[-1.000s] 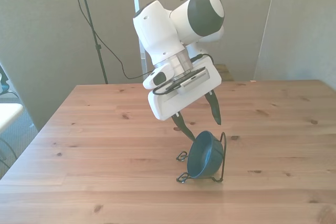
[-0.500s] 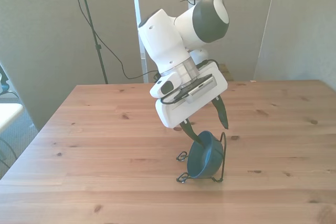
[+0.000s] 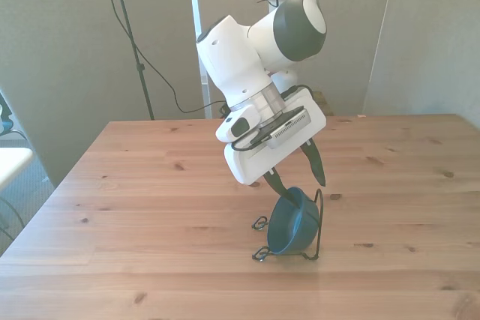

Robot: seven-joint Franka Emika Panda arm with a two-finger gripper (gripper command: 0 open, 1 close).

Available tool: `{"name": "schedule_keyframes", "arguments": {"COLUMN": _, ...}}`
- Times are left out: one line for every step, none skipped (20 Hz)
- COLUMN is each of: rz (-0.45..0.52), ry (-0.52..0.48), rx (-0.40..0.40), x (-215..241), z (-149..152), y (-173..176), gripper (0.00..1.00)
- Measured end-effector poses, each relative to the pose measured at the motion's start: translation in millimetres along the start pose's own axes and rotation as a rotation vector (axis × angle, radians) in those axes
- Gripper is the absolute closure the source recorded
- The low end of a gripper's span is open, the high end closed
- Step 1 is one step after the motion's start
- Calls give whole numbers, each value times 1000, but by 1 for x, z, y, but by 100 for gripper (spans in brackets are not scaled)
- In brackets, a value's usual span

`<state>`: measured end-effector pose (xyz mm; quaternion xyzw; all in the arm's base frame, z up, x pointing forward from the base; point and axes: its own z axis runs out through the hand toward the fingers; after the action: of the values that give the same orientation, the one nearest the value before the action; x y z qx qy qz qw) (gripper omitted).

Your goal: Unload the bowl

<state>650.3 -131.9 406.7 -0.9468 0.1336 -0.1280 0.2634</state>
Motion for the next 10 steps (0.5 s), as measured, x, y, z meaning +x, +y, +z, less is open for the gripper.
{"name": "schedule_keyframes", "arguments": {"rz": 2, "ry": -5, "rx": 4, "x": 0, "z": -1, "y": 2, "gripper": 100}}
{"name": "schedule_keyframes", "arguments": {"rz": 3, "ry": -7, "rx": 8, "x": 1, "z": -1, "y": 4, "gripper": 100}}
{"name": "schedule_keyframes", "arguments": {"rz": 4, "ry": -9, "rx": 12, "x": 2, "z": 0, "y": 6, "gripper": 100}}
{"name": "schedule_keyframes", "arguments": {"rz": 5, "ry": -13, "rx": 18, "x": 3, "z": 0, "y": 8, "gripper": 100}}
{"name": "schedule_keyframes", "arguments": {"rz": 5, "ry": -16, "rx": 23, "x": 4, "z": 1, "y": 10, "gripper": 100}}
{"name": "schedule_keyframes", "arguments": {"rz": 6, "ry": -19, "rx": 26, "x": 6, "z": 1, "y": 12, "gripper": 100}}
{"name": "schedule_keyframes", "arguments": {"rz": 8, "ry": -22, "rx": 28, "x": 7, "z": 1, "y": 13, "gripper": 100}}
{"name": "schedule_keyframes", "arguments": {"rz": 9, "ry": -23, "rx": 32, "x": 9, "z": 0, "y": 14, "gripper": 100}}
{"name": "schedule_keyframes", "arguments": {"rz": 11, "ry": -26, "rx": 36, "x": 11, "z": -1, "y": 16, "gripper": 100}}
{"name": "schedule_keyframes", "arguments": {"rz": 12, "ry": -28, "rx": 39, "x": 12, "z": -2, "y": 17, "gripper": 100}}
